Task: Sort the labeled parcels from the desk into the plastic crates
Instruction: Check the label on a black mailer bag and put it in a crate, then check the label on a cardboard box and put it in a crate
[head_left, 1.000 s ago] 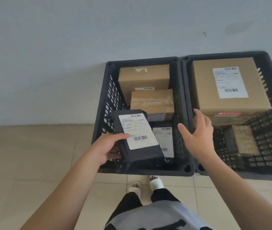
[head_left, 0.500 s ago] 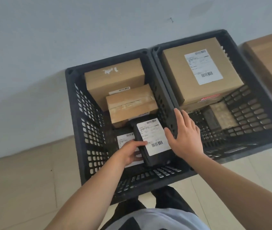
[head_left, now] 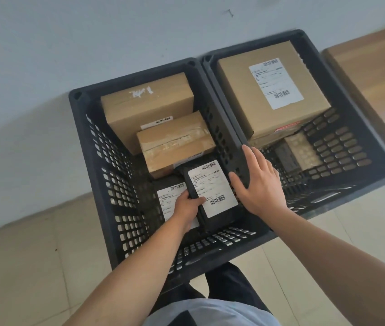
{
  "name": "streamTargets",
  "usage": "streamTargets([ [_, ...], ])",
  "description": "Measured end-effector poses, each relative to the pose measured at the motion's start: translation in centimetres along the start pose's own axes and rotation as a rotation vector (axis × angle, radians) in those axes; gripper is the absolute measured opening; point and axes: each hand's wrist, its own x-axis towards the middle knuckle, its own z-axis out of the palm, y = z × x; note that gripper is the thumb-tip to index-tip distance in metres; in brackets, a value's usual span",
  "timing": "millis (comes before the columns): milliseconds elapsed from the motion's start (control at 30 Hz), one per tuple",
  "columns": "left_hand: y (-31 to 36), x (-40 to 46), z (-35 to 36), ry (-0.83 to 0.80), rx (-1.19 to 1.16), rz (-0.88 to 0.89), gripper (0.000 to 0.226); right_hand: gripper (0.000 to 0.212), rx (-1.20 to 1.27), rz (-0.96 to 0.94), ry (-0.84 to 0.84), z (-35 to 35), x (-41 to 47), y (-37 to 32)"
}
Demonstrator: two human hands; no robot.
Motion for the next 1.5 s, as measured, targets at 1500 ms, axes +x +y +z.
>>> streamTargets([
  [1500,0.2,-23.5,31.4,-0.505,0.458,0.378,0.022,0.023,1.497,0.587,0.544,-17.4,-19.2,25.8],
])
